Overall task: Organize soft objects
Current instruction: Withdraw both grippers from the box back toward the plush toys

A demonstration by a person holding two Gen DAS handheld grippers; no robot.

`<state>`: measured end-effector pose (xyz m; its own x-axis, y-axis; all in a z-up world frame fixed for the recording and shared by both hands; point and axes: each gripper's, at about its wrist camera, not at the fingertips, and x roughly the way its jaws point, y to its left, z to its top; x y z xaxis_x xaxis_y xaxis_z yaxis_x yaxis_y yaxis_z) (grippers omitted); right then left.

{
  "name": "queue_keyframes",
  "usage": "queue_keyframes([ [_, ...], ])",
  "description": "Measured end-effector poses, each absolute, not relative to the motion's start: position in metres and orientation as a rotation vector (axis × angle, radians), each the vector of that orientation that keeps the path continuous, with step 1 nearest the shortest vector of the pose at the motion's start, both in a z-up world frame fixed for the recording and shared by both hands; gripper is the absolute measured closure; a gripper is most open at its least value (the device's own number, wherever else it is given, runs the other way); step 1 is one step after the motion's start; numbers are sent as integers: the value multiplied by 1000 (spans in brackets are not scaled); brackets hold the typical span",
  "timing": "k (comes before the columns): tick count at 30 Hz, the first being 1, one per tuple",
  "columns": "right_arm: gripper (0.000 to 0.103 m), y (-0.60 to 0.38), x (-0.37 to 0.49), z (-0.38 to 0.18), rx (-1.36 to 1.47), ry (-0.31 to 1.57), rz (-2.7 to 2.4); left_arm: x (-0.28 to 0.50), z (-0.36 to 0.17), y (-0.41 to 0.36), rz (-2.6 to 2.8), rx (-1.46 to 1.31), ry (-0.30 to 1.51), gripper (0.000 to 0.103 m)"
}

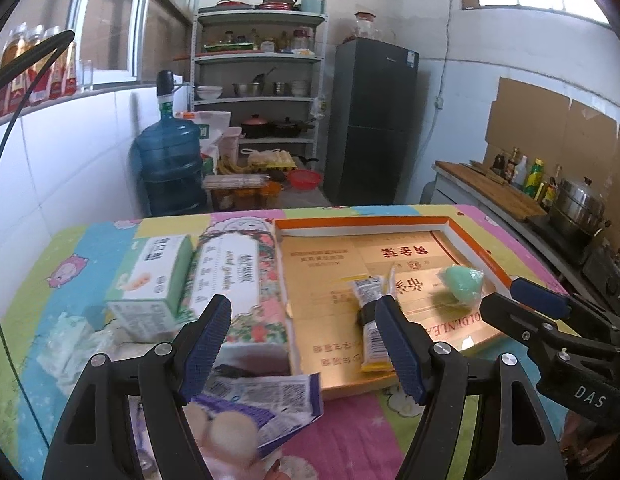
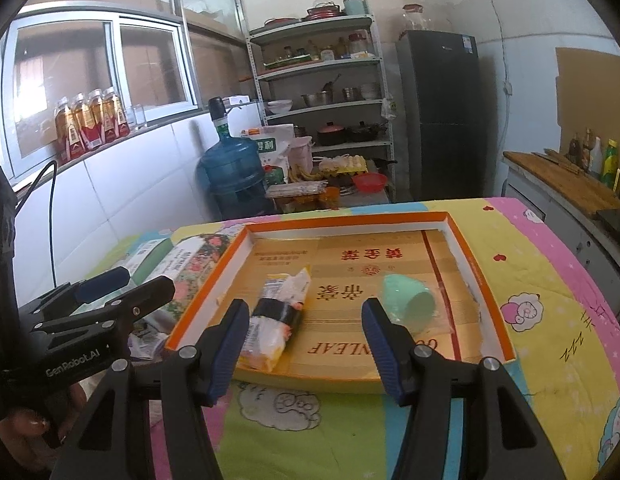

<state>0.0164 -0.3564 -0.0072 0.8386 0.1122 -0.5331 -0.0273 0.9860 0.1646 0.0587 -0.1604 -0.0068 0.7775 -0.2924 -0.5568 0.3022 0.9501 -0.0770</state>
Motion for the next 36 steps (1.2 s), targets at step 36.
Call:
queue_keyframes([
  [36, 45, -237, -11, -7, 66, 613, 241, 16, -15, -1, -151, -108, 563, 27],
])
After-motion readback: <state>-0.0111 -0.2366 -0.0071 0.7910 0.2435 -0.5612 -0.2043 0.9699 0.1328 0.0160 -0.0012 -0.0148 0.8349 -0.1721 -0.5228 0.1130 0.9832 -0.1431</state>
